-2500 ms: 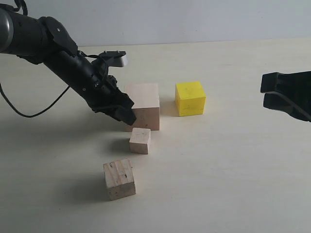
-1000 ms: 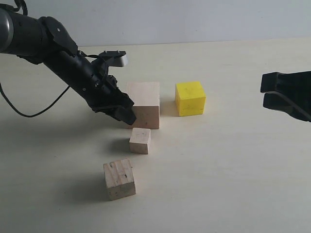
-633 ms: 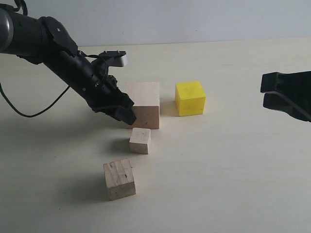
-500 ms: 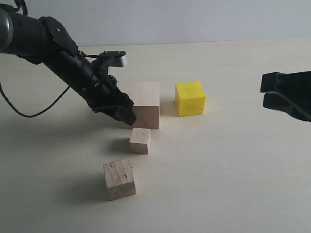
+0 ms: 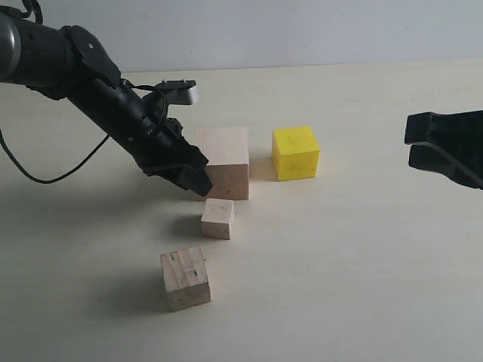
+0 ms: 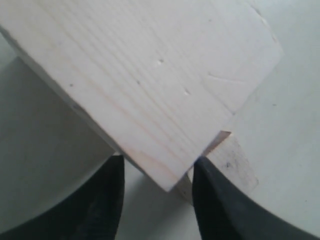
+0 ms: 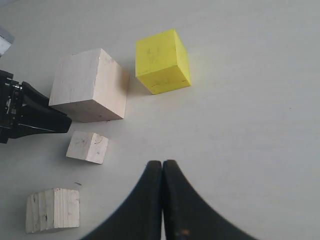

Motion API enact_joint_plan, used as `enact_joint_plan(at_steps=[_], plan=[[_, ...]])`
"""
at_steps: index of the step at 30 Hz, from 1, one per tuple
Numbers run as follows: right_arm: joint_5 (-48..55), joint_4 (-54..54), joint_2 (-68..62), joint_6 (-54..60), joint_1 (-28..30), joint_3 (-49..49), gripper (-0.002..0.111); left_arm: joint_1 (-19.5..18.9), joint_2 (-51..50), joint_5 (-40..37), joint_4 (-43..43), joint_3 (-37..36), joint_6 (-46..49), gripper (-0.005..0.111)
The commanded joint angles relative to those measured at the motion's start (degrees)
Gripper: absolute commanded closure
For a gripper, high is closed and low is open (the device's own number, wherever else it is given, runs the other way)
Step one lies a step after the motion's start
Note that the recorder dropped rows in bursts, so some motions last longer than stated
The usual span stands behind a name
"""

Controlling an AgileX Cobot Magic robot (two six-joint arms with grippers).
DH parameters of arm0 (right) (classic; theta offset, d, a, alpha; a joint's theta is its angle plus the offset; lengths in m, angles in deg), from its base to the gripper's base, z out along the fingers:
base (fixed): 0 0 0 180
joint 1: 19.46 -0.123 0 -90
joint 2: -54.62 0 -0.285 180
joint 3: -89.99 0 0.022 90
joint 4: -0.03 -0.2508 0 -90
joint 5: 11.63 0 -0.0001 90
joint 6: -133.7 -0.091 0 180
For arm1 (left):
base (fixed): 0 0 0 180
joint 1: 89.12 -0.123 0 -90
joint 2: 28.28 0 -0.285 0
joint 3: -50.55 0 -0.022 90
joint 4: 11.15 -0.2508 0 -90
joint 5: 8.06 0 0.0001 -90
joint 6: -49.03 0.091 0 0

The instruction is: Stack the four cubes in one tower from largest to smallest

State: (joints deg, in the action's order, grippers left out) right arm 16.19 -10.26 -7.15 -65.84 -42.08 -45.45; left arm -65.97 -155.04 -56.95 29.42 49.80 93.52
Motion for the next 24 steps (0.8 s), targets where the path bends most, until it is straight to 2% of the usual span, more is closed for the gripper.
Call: enact_joint_plan(at_steps=[1,24], plan=[[-0.33,-0.10,-0.05,0.56,-0.05,-0.37,0.108,0.22,0.31,0.06,0.63,0.00,0.30,0.063],[-0.18,-0.10,-0.05,0.56,-0.05,-0.37,0.108,0.22,0.31,3.03,-0.48,0.00,0.07,0.063]])
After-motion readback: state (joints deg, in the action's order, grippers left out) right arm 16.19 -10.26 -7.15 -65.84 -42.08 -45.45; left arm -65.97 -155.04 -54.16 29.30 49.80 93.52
